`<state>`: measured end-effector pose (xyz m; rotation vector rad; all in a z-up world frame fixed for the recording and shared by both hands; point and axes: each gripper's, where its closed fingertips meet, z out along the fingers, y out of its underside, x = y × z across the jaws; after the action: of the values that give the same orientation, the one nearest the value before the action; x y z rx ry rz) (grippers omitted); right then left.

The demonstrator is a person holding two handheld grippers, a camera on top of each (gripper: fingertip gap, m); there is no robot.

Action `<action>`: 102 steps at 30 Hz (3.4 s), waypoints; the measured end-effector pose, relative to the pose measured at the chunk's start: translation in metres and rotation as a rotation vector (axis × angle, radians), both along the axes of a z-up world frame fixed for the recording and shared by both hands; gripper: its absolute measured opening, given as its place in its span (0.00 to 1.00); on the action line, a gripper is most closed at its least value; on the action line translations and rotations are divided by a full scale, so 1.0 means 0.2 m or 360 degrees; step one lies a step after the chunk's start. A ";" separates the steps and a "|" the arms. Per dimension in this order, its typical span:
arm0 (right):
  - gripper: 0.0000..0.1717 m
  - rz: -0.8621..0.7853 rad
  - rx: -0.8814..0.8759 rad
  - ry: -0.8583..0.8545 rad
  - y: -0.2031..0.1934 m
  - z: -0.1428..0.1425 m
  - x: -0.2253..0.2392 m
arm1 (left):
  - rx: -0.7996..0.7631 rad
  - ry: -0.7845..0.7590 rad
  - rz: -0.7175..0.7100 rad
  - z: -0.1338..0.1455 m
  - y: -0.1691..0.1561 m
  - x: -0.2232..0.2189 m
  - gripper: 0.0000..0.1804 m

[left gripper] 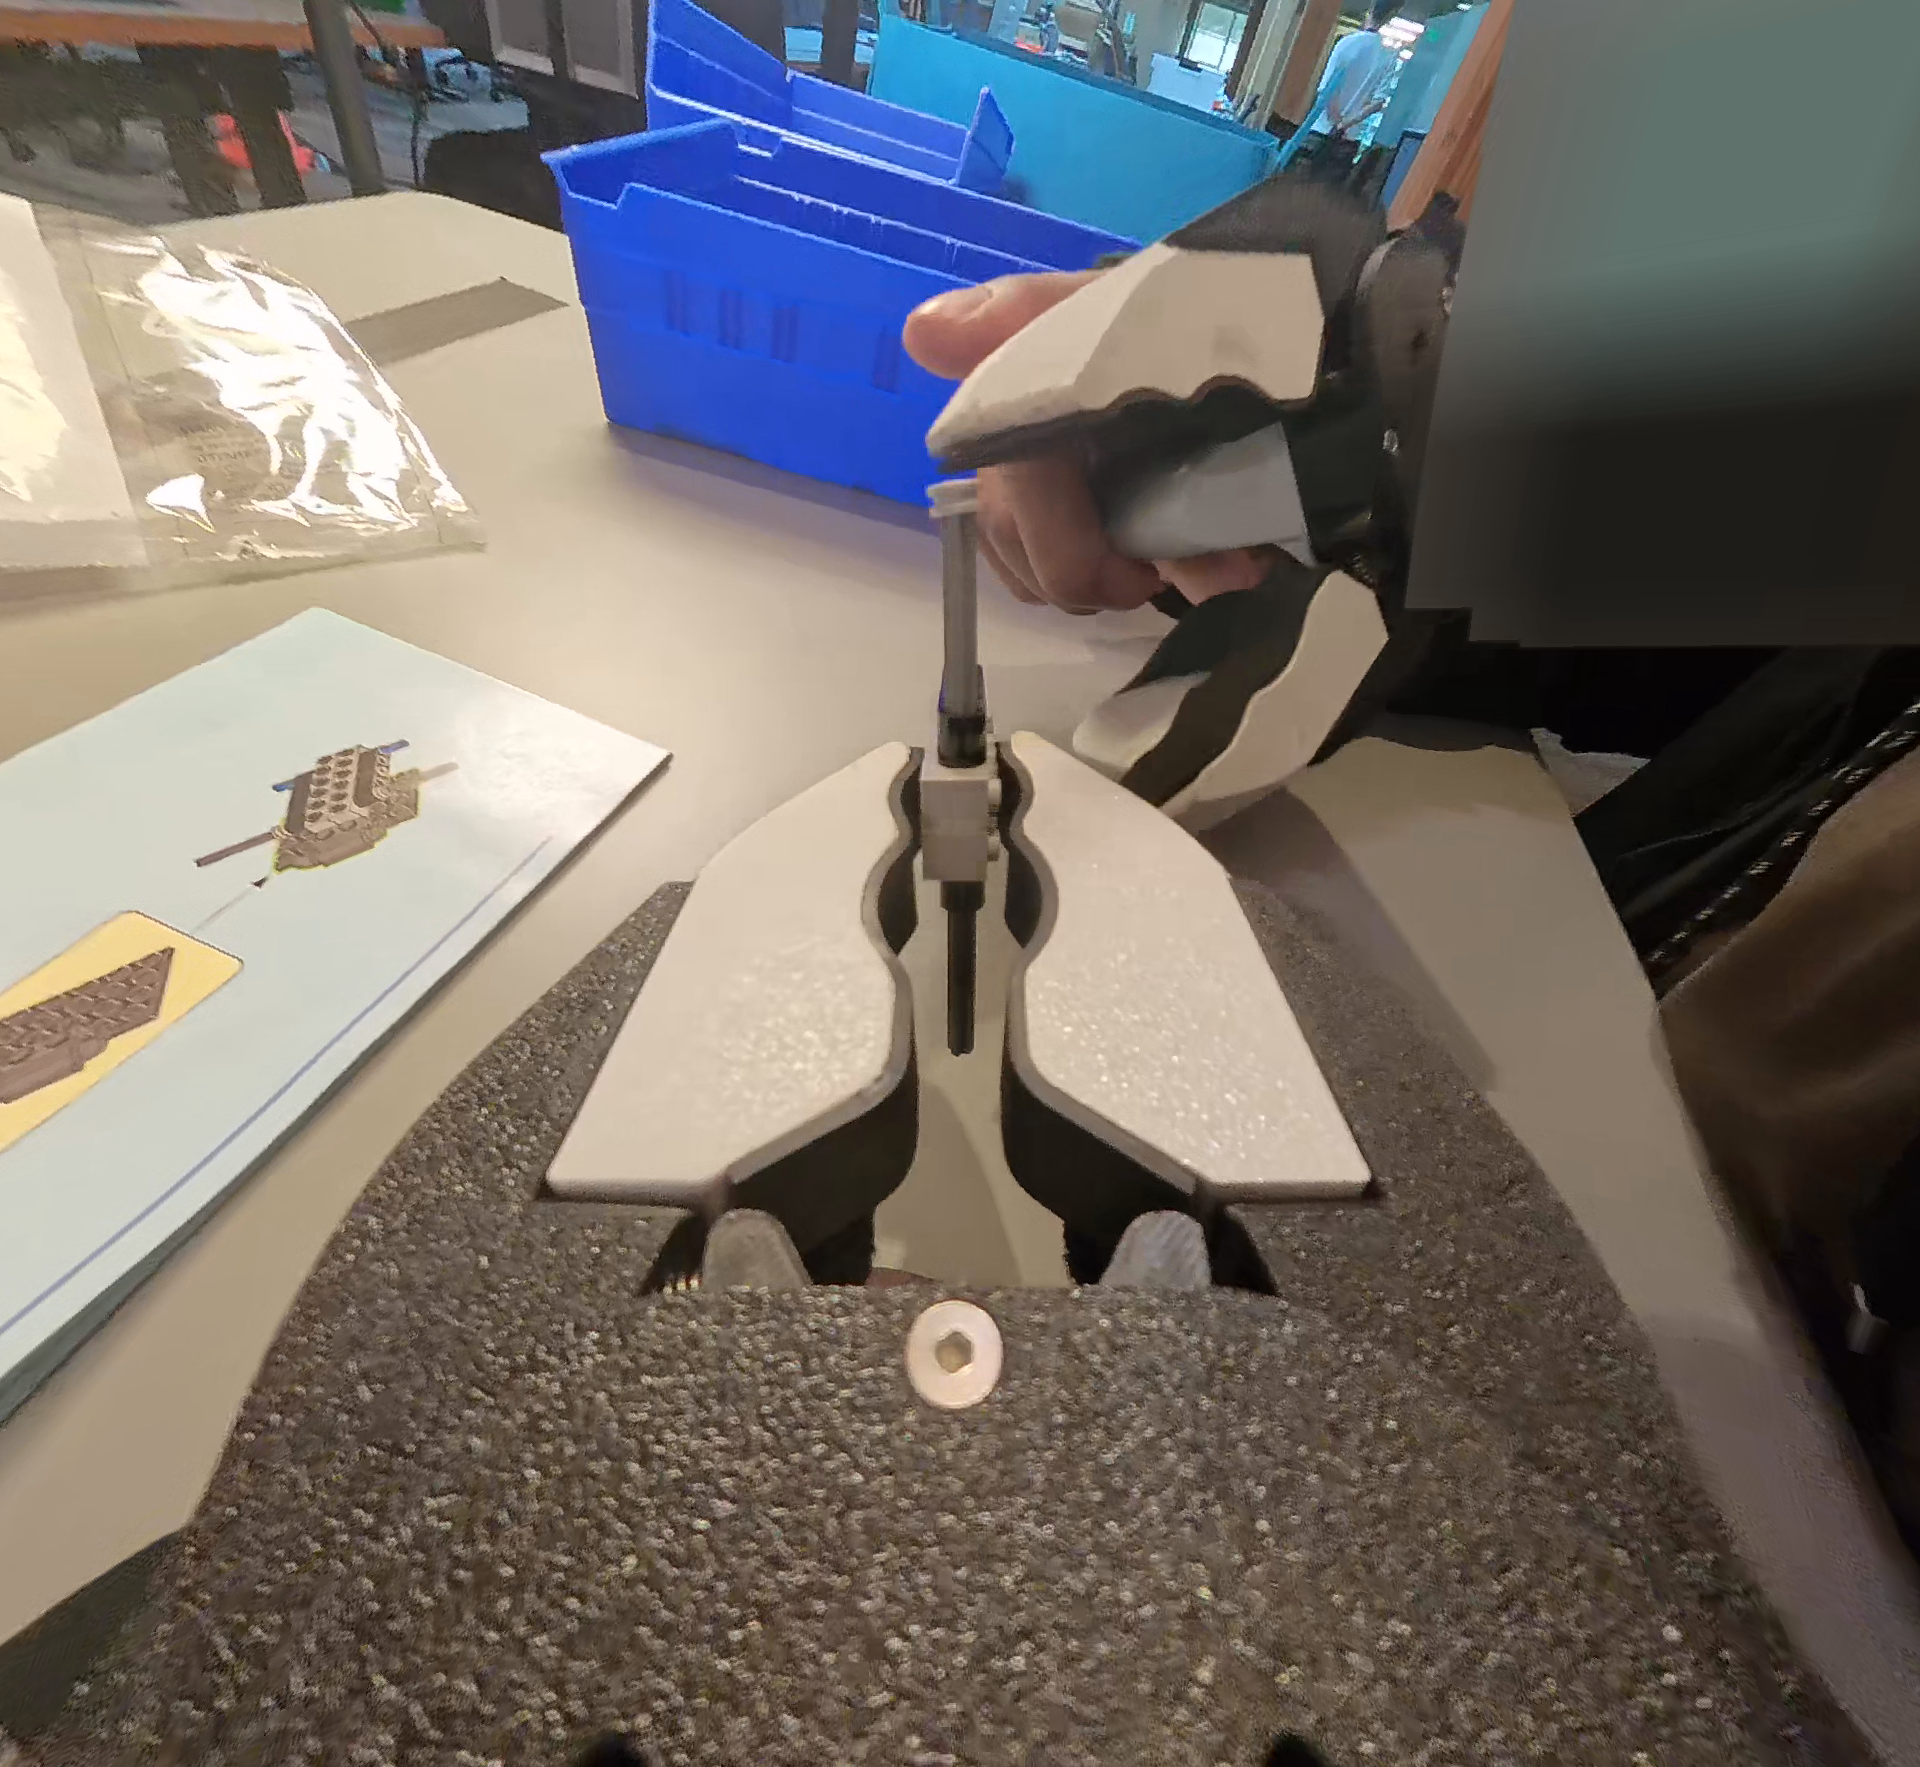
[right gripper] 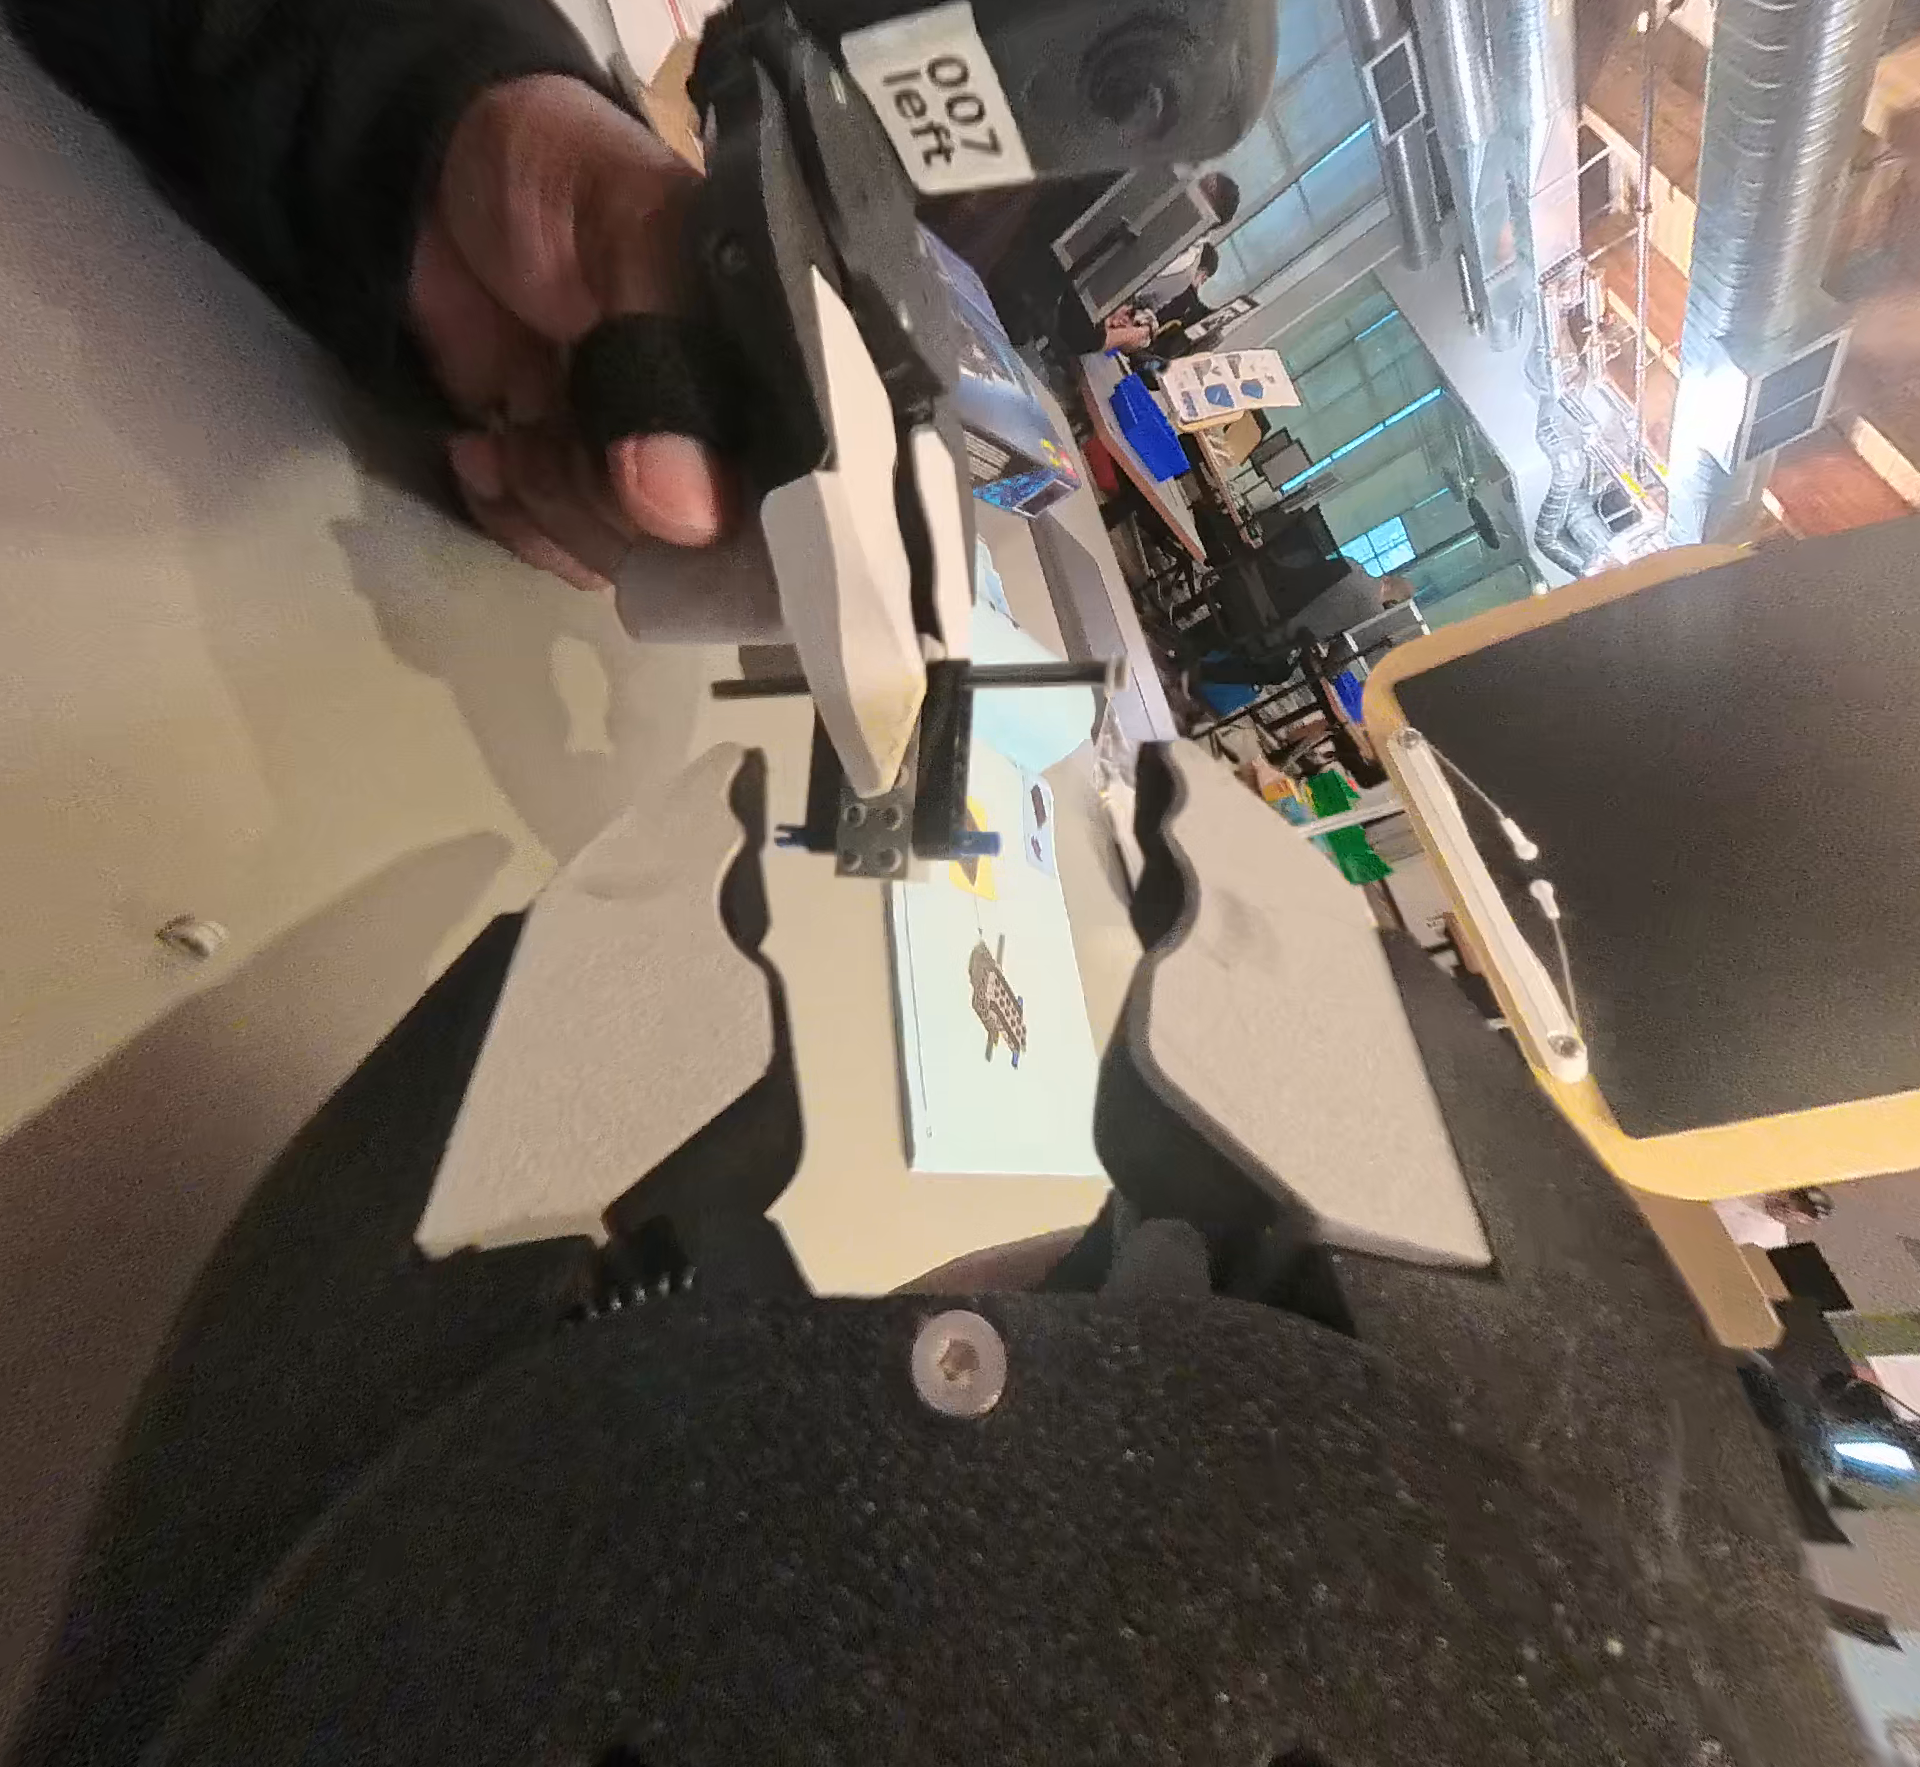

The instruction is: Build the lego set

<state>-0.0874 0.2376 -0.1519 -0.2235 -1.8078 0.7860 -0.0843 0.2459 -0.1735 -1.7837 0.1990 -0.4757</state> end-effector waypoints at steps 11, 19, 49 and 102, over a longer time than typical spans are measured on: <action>0.46 -0.0076 0.0089 0.0177 -0.04 0.02 -0.01 | -0.0001 0.0119 0.0001 -0.01 0.01 0.03 0.07; 0.44 -0.0104 0.0147 0.0195 -0.05 -0.03 -0.03 | -0.0020 0.0134 0.0005 -0.02 0.01 0.03 0.07; 0.44 -0.0111 0.0283 0.0000 -0.04 -0.15 -0.06 | -0.0354 -0.0021 -0.0049 -0.12 -0.01 0.04 0.06; 0.04 0.0118 -0.0879 -0.0731 -0.04 -0.03 0.00 | -0.0100 0.0685 0.0034 -0.13 0.01 0.02 0.07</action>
<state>-0.0865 0.2305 -0.1575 -0.7502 -1.9890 1.3652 -0.0813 0.2470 -0.1990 -1.9316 0.4677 -0.0769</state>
